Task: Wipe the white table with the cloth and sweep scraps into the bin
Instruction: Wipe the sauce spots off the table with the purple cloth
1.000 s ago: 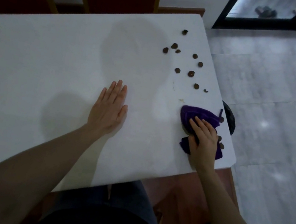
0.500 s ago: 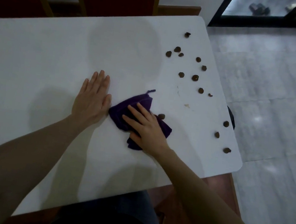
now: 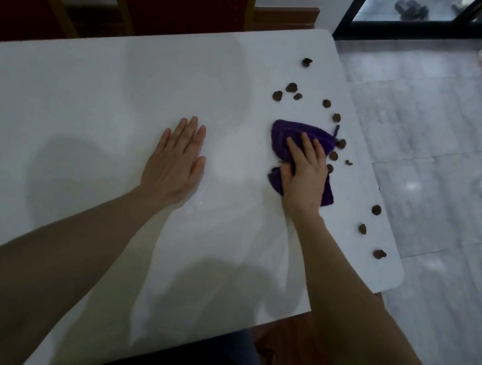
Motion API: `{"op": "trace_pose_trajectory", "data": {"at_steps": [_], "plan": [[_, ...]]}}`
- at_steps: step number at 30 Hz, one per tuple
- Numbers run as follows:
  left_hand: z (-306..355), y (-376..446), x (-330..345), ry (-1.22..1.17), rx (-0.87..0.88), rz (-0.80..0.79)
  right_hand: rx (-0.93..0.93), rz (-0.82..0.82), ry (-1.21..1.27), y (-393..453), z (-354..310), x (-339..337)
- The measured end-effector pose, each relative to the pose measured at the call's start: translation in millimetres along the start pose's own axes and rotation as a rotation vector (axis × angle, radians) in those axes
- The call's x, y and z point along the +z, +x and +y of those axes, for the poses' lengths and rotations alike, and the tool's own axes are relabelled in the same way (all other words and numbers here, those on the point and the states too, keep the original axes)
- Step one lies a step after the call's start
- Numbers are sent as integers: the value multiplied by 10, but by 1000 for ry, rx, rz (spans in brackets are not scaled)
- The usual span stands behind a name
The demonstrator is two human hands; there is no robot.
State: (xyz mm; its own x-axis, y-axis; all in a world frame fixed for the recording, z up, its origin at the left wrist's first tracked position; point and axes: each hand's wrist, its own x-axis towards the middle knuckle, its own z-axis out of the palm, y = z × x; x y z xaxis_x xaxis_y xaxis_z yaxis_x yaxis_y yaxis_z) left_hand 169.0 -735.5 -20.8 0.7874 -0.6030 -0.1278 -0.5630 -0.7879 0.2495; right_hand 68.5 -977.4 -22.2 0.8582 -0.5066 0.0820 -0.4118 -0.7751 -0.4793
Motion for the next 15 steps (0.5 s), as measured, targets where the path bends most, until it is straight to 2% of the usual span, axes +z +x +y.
{"op": "trace_pose_trajectory", "data": {"at_steps": [6,13,15], "plan": [[20,67,19,4,5,-2,136,59,-26,-167,342,-216],[179,81,43,-12,-62,17,122,78,89,-193,447,-322],[232,95,33,0,-83,34,43,88,139,-181,386,-322]]}}
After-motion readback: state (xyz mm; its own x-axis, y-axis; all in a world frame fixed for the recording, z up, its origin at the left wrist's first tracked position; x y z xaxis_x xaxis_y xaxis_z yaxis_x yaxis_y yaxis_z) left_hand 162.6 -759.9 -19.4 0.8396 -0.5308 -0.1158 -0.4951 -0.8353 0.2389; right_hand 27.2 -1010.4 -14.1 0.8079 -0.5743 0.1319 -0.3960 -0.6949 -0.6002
